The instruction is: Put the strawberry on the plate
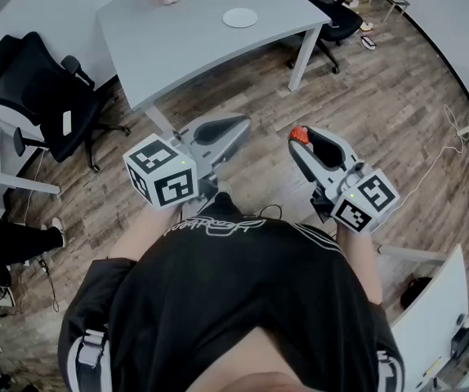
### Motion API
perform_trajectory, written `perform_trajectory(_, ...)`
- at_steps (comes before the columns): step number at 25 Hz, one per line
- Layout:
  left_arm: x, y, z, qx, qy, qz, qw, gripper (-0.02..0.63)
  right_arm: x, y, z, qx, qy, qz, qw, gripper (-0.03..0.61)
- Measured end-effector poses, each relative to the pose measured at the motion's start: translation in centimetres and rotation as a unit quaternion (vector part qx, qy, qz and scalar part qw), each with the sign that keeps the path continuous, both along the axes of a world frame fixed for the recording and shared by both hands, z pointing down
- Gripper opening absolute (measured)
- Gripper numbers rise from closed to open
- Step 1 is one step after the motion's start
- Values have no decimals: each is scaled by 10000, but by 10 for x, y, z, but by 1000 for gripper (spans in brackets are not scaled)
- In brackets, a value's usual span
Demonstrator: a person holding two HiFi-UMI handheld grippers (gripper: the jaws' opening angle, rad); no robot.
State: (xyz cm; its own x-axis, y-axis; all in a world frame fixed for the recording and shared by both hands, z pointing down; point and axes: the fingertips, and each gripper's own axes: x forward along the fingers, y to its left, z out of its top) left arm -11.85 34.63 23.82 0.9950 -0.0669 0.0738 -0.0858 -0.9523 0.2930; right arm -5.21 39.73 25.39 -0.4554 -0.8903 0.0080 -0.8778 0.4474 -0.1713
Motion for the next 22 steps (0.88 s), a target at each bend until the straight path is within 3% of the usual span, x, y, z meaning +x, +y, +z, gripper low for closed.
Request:
perform_trajectory(11, -5, 14, 2, -25, -45, -36, 10000, 6, 2, 13, 1, -29, -38, 26, 10000, 132)
perform_trajectory(22, 12, -10, 12, -161, -13, 68, 9998, 8, 19, -9, 7, -78, -164, 211, 9996, 132)
